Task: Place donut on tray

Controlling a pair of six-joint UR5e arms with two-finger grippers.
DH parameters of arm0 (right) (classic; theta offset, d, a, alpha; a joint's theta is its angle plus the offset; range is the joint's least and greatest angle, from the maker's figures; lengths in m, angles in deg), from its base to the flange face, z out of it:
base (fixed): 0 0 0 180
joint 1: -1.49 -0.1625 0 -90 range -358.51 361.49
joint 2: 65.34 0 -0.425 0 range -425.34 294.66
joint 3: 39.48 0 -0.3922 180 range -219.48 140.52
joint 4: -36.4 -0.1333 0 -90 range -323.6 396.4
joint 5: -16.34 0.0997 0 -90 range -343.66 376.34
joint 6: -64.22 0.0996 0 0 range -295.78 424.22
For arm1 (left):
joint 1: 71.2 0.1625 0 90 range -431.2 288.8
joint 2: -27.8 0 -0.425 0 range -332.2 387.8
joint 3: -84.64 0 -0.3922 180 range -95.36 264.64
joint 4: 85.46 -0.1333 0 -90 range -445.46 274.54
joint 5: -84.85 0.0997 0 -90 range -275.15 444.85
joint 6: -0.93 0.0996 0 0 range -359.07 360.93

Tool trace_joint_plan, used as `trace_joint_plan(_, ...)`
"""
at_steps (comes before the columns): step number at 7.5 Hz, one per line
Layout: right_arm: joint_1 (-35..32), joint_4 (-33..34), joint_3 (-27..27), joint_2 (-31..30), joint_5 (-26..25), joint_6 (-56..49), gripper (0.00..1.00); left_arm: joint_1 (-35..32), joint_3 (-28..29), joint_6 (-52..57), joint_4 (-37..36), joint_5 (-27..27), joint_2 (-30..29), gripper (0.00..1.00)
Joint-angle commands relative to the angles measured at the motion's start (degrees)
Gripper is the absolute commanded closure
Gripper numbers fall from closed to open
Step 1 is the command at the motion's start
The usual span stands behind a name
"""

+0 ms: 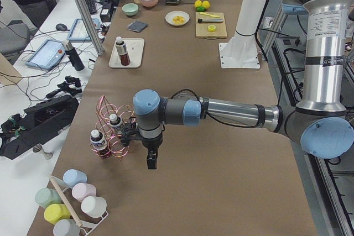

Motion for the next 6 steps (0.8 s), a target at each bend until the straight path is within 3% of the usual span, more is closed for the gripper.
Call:
trace_joint_plan(1,-0.04,-1.08,0.56,0.26,0.16,0.35,0.00,0.04,-0.14,-0.25,-0.08,0.00,0.08,0.02)
trace_joint_plan(4,6.87,-5.36,5.55,0.52,4.54,15.75,0.00,0.04,-0.40,-0.34,-0.08,0.00,0.70,0.02)
trace_joint_plan(6,15.47,-17.62,5.58,0.09,2.73,33.32,0.00,0.04,-0.32,-0.34,-0.17,0.00,0.79,0.02)
